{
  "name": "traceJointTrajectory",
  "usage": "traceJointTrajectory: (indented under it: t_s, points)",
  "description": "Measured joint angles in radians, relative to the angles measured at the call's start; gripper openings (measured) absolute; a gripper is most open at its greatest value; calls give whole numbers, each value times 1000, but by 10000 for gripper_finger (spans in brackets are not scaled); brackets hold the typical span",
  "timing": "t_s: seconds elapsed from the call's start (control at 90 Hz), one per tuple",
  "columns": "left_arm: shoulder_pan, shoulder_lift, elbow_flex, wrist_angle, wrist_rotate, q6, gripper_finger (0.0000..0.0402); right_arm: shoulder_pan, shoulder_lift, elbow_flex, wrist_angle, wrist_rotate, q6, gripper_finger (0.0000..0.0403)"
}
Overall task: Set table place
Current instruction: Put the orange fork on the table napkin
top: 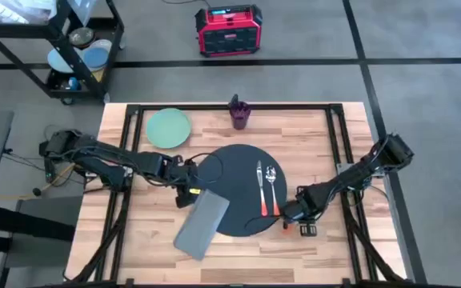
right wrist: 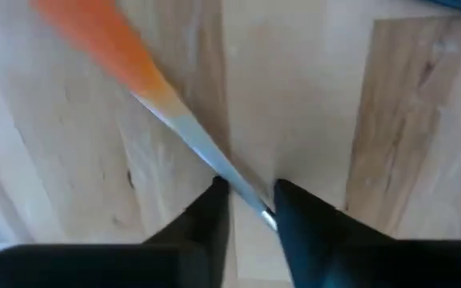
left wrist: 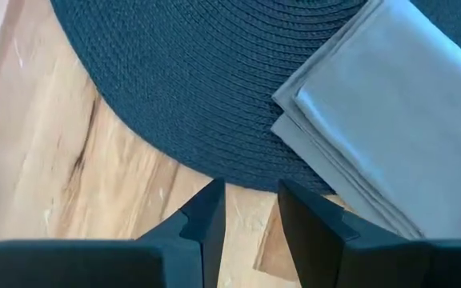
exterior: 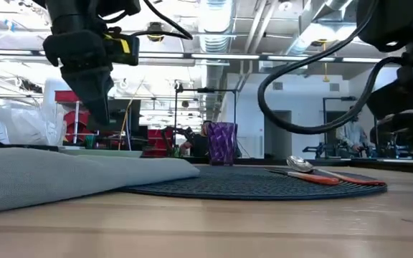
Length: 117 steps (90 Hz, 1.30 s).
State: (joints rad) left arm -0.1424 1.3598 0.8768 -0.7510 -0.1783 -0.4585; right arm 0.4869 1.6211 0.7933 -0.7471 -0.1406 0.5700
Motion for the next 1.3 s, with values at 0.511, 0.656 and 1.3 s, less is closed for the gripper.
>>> traceJointTrajectory:
  t_s: [0.511, 0.656, 1.3]
  points:
    - [-68, 0, 0, -17, 3, 9, 102, 113, 8, 62, 1, -65, 280, 1]
    - [-68, 0, 0, -18, 3, 9, 102, 228, 7, 116, -11, -78, 426, 0]
    - [-161, -240, 1, 22, -248, -36, 102, -80, 229, 834, -392, 155, -40, 1]
